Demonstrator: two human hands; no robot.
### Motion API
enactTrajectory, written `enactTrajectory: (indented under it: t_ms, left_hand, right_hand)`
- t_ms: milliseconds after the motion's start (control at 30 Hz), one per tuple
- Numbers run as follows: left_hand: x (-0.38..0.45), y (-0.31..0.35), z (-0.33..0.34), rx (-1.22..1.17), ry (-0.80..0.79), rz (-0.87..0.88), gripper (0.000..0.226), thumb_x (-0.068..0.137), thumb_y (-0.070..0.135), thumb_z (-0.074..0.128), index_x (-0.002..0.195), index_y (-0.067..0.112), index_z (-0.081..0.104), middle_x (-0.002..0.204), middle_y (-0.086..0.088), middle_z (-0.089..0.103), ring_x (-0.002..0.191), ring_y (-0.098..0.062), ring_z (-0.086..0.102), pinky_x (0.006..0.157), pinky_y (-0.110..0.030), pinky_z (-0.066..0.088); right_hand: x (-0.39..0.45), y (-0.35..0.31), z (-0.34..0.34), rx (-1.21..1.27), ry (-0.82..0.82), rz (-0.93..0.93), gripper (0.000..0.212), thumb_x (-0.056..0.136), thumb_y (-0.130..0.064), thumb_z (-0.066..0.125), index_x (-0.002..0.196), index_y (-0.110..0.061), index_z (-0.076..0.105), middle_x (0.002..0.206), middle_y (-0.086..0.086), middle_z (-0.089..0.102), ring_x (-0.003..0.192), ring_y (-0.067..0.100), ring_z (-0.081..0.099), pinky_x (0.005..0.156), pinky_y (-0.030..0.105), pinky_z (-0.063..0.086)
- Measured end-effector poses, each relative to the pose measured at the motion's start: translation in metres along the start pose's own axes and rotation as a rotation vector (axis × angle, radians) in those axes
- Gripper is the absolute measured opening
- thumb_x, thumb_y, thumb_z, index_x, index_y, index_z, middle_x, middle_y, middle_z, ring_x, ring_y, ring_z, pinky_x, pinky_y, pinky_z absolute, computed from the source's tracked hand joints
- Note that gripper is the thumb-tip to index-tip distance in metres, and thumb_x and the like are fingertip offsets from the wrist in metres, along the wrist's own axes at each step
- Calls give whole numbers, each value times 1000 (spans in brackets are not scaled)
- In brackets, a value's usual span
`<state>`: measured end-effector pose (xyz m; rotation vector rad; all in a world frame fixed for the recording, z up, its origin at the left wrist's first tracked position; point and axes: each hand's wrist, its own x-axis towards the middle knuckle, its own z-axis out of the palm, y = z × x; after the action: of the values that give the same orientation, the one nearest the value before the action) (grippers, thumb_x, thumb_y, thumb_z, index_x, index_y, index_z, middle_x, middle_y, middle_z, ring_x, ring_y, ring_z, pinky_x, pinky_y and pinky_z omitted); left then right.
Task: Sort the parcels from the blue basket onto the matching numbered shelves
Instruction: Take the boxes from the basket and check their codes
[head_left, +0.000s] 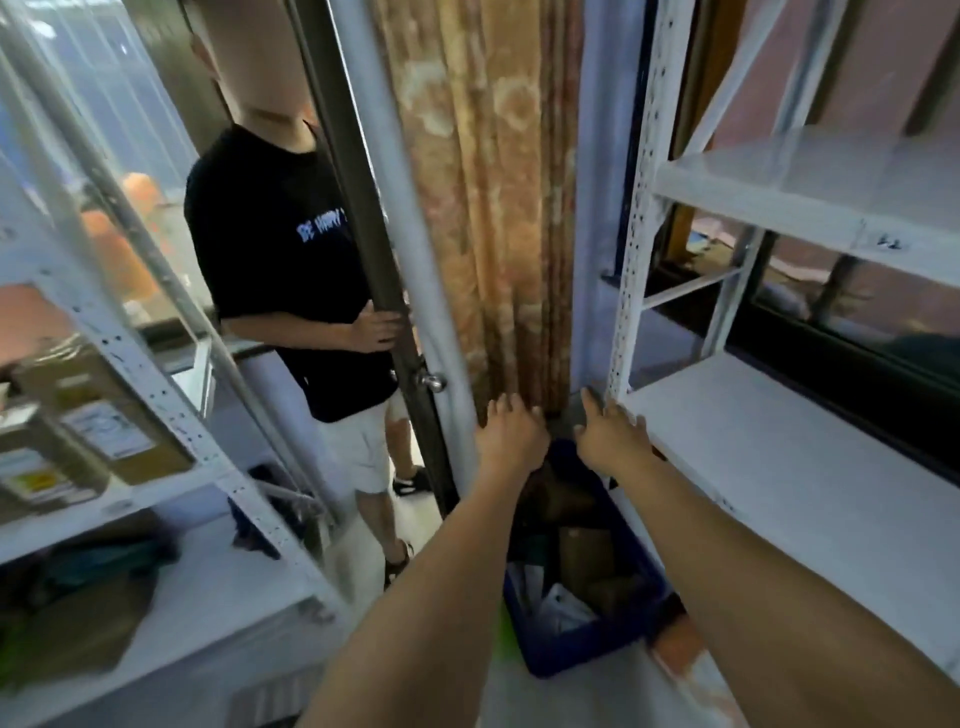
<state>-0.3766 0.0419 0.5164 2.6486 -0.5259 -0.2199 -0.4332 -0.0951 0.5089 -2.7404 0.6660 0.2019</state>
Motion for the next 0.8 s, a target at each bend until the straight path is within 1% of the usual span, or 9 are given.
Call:
enactTrajectory:
  t_ms: [133,300,367,433,533,600,700,800]
  left_hand:
    - [12,-37,33,-6,-121,-99,52,106,38,23,146,9,38,155,-12,36,144,-30,30,116,-58,17]
    - [51,-67,85,-8,-237,-190,50,105,36,25,146,10,37,152,-10,38,144,-32,29,116,-62,16]
    - [70,-71,103,-1,-247,-217,46,104,34,28,141,11,40,148,-11,41,140,-33,33,115,-62,19]
    - [87,-71,118,30,-267,-240,44,103,33,29,139,11,42,144,-12,43,136,-34,37,112,-62,25]
    - [118,-77,148,73,-289,-279,50,100,33,27,141,8,41,145,-16,42,133,-38,39,107,-63,33]
    - [138,-81,165,87,-305,-315,54,97,33,23,139,6,44,143,-18,44,130,-41,40,104,-63,37]
    - [159,-73,176,87,-307,-322,50,101,32,26,138,6,48,143,-13,45,132,-37,41,107,-56,37]
    - [183,-70,188,40,-298,-348,44,104,31,32,138,8,49,143,-13,47,132,-34,43,109,-53,36]
  right_hand:
    - [26,12,40,-18,-103,0,63,106,-39,29,160,-26,-3,167,12,4,152,35,10,122,54,13]
    - [73,43,79,13,-219,19,63,107,-37,27,160,-25,-5,167,11,2,151,37,12,122,52,12]
    - [99,58,92,30,-249,27,63,107,-35,27,159,-26,-7,167,12,1,151,36,12,123,52,12]
    - [124,71,101,42,-279,29,64,107,-33,27,159,-26,-8,167,12,2,151,36,14,122,52,14]
    - [162,89,114,68,-325,29,65,106,-30,29,159,-26,-8,167,13,3,150,36,15,122,53,16]
    - [187,97,121,75,-344,37,66,106,-28,31,159,-26,-9,166,14,3,150,36,16,122,52,16]
    - [215,107,133,93,-363,48,69,105,-27,34,159,-26,-9,166,15,5,149,37,20,121,51,20]
    - [238,119,152,123,-391,63,71,103,-27,36,159,-27,-8,166,15,8,146,37,25,119,51,25]
